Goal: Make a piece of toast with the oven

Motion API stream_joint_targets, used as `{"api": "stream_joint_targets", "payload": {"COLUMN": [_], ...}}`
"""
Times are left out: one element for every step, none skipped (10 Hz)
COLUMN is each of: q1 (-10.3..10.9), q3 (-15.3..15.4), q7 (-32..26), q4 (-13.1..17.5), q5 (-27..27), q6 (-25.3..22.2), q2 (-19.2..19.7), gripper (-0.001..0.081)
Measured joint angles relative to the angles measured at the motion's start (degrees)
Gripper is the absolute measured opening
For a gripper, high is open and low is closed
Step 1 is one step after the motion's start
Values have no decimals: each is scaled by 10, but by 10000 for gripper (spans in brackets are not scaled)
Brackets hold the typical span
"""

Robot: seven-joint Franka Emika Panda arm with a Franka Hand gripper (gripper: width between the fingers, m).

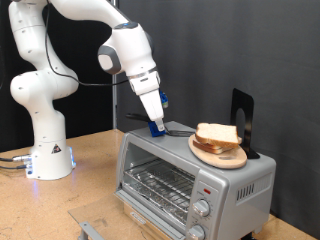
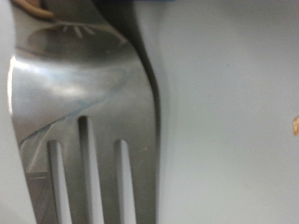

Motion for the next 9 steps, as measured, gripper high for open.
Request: {"api": "stream_joint_targets", "payload": {"q1": [0,-1,-3,-5,-7,-9,-11,-11,-11], "q3": [-1,-1,-1,-1,-1,-1,-1,-1,-1], "q7": [0,0,0,0,0,0,0,0,0], "q4": [-1,-1,-2,-3,-3,-5,-8,-10,-11], "q5": [0,0,-1,-2,-4,-7,-10,-11,-11], "q6": [0,-2,-5,-10,-15,-16,-16,-16,-14], "q2": [-3,-5,-7,-9,-10,-11,-11,-11,-11], "gripper": [682,682,682,682,682,682,682,682,682]}}
